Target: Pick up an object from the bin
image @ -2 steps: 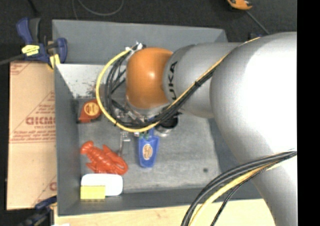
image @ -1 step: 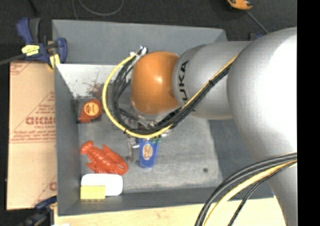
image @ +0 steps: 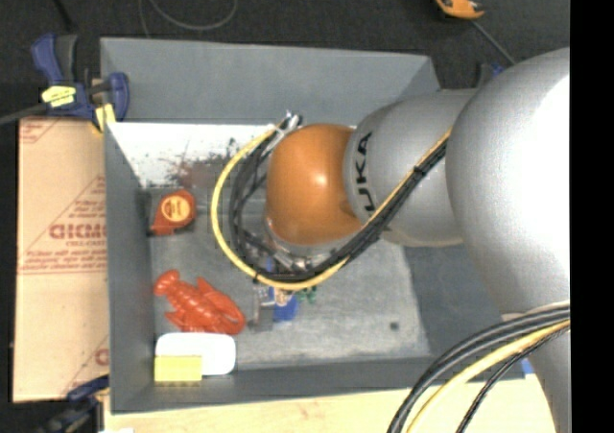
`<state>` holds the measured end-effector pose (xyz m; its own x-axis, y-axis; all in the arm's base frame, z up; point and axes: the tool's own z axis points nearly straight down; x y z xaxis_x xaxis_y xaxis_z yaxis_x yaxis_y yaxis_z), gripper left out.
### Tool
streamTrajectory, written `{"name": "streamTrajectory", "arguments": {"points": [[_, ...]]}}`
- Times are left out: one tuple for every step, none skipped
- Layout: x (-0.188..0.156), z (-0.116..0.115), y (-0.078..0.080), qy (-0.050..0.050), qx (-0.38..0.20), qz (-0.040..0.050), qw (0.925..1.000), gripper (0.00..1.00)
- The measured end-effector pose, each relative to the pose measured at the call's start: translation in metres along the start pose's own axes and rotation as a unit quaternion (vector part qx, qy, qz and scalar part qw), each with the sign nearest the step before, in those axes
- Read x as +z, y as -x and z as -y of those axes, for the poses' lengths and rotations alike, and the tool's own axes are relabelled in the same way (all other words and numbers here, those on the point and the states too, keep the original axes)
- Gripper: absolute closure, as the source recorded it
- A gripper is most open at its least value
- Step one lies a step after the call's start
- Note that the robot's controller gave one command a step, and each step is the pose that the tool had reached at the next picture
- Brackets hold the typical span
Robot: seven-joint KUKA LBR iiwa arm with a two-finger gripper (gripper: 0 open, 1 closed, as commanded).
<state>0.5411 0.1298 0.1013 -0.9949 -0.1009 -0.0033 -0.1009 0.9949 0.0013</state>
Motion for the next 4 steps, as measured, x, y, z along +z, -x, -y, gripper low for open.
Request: {"name": "streamTrajectory", "arguments": {"points": [[-0.023,0.041,0.013,0.0,-0.056,-0.003,0.9984,0.0],[-0.03,0.057,0.025,0.0,-0.069,0.0001,0.9976,0.0],[-0.047,0.061,0.053,-0.002,-0.104,-0.0019,0.9946,0.0],[-0.051,0.052,0.052,-0.002,-0.181,0.0044,0.9834,0.0]]}}
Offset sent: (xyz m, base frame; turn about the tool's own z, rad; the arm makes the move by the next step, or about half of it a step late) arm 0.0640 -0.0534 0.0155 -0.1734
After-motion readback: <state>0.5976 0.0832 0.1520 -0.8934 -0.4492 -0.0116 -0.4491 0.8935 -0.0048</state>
